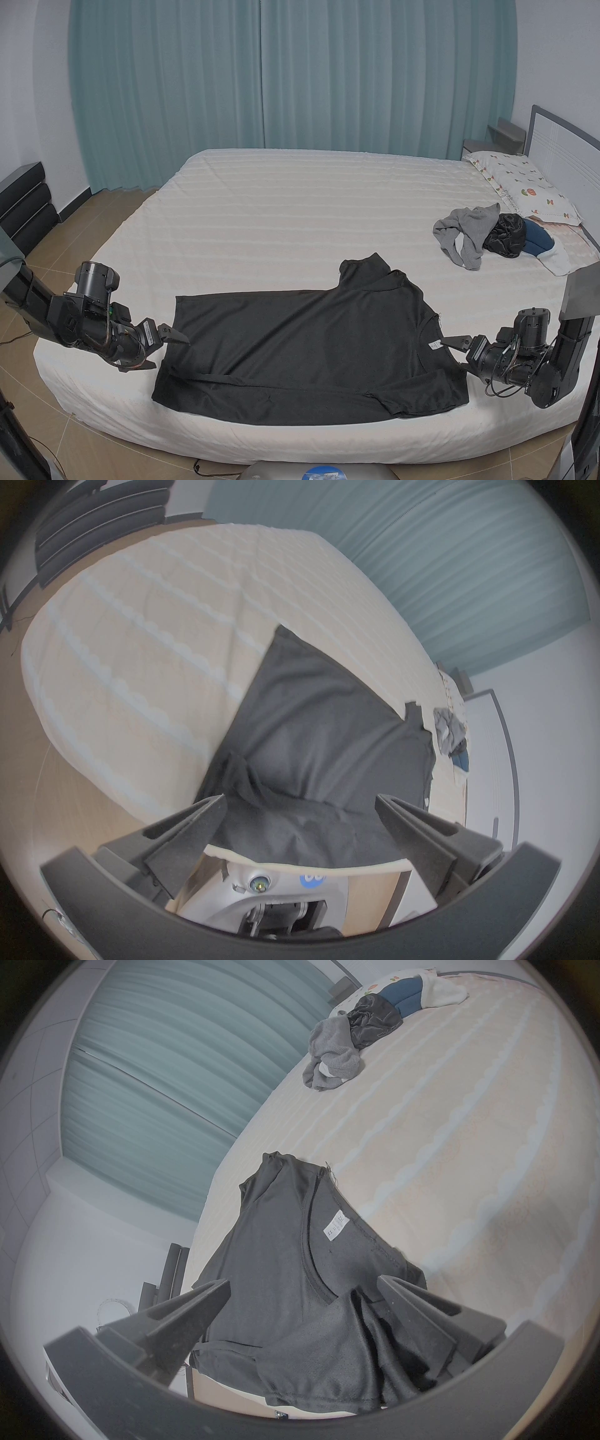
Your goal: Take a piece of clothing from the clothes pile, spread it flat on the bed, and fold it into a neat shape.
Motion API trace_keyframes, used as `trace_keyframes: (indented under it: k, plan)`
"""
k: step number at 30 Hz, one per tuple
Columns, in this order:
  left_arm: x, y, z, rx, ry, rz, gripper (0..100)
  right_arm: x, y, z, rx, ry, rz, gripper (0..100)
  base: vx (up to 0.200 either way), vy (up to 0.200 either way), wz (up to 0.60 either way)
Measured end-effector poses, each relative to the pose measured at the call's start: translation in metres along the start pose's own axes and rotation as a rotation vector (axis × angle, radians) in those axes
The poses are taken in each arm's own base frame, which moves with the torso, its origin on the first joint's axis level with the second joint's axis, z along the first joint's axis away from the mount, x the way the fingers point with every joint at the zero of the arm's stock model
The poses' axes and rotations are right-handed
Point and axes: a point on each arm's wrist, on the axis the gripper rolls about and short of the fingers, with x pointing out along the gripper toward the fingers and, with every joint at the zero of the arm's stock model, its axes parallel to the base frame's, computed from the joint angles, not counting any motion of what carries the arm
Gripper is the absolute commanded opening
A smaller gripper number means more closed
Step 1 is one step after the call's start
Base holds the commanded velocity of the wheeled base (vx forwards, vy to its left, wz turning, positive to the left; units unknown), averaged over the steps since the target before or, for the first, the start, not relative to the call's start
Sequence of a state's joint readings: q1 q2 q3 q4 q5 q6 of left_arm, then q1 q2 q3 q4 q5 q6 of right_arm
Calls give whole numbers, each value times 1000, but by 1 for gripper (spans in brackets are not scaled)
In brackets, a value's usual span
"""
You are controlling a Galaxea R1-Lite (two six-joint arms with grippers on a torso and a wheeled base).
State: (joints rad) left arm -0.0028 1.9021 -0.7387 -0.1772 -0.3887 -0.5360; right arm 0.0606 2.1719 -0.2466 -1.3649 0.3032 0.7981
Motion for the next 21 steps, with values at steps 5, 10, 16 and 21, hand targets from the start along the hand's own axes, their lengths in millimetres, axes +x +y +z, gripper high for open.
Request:
trace_keyframes:
  k: [5,10,16,21]
  plan:
    - [5,-8,-13,30,49,-3,100,0,-1,-3,0,12,-6,100,0,0,0]
    - [19,-9,-25,48,113,13,100,1,-4,-5,3,22,-16,100,0,0,0]
    - [33,-10,-32,58,155,40,100,5,-8,-8,6,37,-31,100,0,0,0]
    - [45,-13,-24,63,127,67,100,7,-8,-9,6,43,-33,100,0,0,0]
